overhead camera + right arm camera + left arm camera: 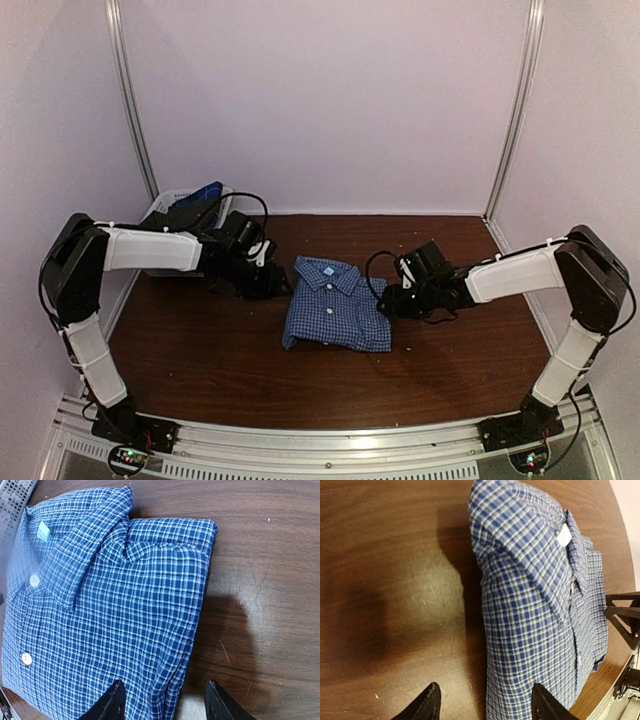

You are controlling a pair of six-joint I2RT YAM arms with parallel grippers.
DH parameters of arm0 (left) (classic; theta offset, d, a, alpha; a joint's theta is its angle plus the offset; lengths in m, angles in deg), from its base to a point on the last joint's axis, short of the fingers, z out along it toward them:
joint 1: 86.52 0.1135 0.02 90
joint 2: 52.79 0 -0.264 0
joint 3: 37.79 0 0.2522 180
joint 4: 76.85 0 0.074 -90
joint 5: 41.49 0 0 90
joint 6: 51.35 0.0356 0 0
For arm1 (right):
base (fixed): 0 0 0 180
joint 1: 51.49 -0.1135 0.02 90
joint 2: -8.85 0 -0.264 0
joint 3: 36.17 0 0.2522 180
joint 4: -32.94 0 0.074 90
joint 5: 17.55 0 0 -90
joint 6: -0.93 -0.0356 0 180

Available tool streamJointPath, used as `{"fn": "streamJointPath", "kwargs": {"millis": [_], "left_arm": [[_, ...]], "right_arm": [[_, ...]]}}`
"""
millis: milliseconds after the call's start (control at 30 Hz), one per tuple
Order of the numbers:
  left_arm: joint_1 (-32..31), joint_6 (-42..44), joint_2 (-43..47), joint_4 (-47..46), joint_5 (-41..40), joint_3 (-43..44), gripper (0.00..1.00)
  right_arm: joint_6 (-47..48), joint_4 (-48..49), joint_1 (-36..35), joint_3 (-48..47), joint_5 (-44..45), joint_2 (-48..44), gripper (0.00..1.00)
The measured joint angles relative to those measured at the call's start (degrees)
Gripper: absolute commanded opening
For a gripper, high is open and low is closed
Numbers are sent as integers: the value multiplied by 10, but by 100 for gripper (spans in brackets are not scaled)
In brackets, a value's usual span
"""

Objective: Fold and stack the long sleeve shirts
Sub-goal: Adjust the square-folded shirt at the center of the board.

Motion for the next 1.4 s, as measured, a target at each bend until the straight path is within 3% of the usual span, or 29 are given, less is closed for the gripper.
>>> {"fn": "streamJointPath", "kwargs": {"millis": [367, 567, 667, 800, 967, 1067, 1333, 1400], "left_arm": [[0, 5, 0, -42, 21, -39, 63], [0, 5, -13, -83, 49, -51, 66], [-1, 3, -19, -103, 66, -59, 61], [-8, -3, -34, -124, 78, -59, 48], [-23, -9, -61, -121, 78, -40, 10], [-28, -8, -64, -103, 64, -25, 0], [-37, 13, 9, 10, -20, 7, 3], [-45, 16, 36, 33, -39, 14, 29]], "right_arm": [[14, -45, -41, -76, 66, 76, 48], [16, -55, -52, -89, 94, 87, 36], [15, -56, -54, -89, 100, 89, 28], [14, -59, -55, -94, 103, 93, 16], [12, -69, -58, -112, 102, 104, 0], [15, -80, -63, -127, 99, 108, 0], [19, -107, -98, -196, 87, 110, 0], [21, -107, -103, -206, 86, 108, 0]]}}
